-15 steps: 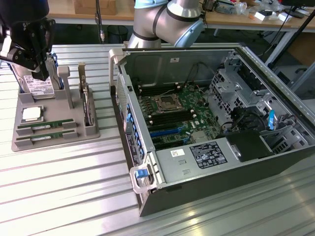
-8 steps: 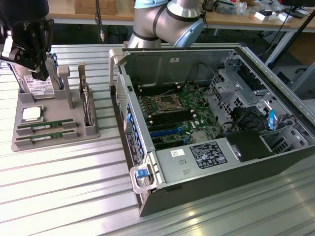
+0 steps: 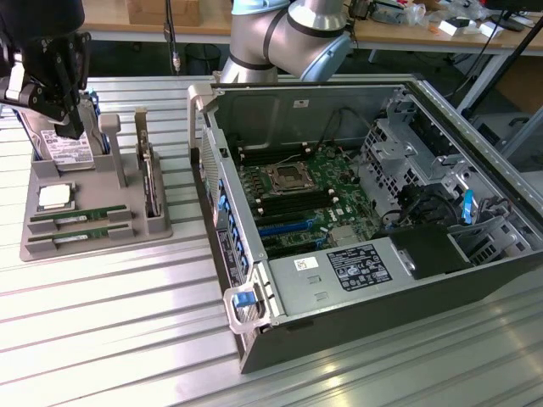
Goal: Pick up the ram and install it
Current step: 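Pick up the ram and move it above insertion slot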
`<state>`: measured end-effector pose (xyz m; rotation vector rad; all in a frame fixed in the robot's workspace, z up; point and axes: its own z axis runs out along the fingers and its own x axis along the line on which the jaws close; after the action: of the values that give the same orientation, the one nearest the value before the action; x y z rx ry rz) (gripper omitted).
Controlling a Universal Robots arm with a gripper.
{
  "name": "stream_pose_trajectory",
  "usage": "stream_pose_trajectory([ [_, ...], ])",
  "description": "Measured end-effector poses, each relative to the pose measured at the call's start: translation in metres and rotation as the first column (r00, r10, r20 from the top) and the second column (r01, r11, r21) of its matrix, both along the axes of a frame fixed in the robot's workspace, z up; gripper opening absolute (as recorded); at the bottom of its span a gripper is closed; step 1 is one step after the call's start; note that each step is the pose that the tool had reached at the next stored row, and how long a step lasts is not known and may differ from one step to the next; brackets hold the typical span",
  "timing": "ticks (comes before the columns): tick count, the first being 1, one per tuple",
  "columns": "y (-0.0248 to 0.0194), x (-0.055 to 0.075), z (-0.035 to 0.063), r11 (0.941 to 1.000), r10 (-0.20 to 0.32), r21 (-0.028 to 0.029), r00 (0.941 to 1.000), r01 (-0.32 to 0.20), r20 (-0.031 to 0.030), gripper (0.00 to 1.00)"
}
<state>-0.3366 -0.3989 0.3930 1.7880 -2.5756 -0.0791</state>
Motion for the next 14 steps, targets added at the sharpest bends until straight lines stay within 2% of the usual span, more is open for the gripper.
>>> stream_pose_trajectory([
  [14, 0.0, 0.0, 0.0, 0.997, 0.078, 0.0, 0.997, -0.078, 0.0, 0.11],
])
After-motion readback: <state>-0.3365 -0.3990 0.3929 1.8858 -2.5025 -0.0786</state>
